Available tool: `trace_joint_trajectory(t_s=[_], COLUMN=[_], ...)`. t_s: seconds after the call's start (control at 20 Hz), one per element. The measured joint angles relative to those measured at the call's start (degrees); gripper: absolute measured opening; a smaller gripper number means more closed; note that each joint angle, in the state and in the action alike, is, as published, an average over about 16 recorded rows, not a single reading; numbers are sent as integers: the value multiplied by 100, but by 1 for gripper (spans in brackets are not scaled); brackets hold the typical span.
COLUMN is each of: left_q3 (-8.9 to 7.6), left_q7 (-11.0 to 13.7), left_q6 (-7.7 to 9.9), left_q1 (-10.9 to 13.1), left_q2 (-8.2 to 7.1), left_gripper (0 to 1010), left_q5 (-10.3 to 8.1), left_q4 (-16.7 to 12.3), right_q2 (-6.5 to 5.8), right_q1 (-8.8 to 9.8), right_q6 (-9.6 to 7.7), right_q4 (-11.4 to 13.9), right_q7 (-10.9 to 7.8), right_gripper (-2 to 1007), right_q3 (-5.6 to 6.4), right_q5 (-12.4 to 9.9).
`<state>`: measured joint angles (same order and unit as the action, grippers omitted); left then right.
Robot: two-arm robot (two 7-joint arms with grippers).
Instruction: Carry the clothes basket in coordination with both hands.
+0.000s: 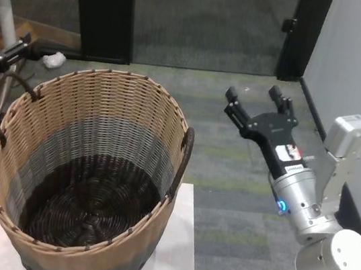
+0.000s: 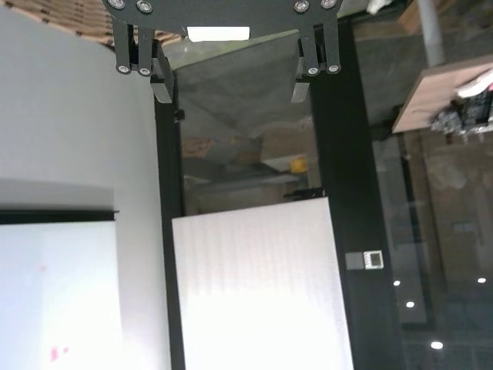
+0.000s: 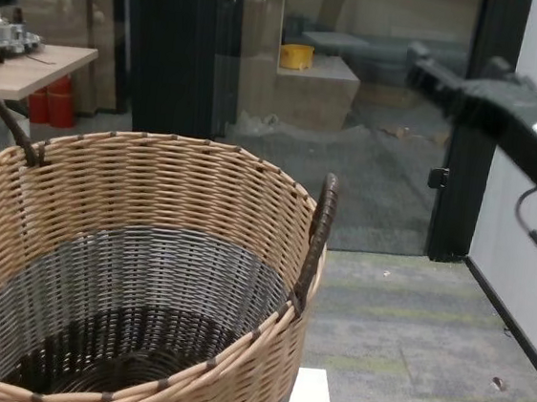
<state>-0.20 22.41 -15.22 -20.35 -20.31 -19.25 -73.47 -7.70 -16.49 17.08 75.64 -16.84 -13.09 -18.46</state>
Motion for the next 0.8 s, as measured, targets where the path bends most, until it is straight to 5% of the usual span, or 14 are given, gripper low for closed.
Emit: trace_joint_trajectory(t_s=[0.35, 0.8], left_q3=[80, 122], left_q7=[144, 189], left_q6=[-136, -254], left_q1=[-137, -184], left_q2=[64, 82], left_gripper=[1002, 1002], left_q5=[-108, -131], left_q4=[-79, -137], right_q2=[106, 140], right_q1=[190, 273], right_q6=[333, 399], right_q4=[273, 408], right_q7=[111, 119], right_gripper=[1001, 1001], right_q3=[242, 341], right_q5=[32, 55])
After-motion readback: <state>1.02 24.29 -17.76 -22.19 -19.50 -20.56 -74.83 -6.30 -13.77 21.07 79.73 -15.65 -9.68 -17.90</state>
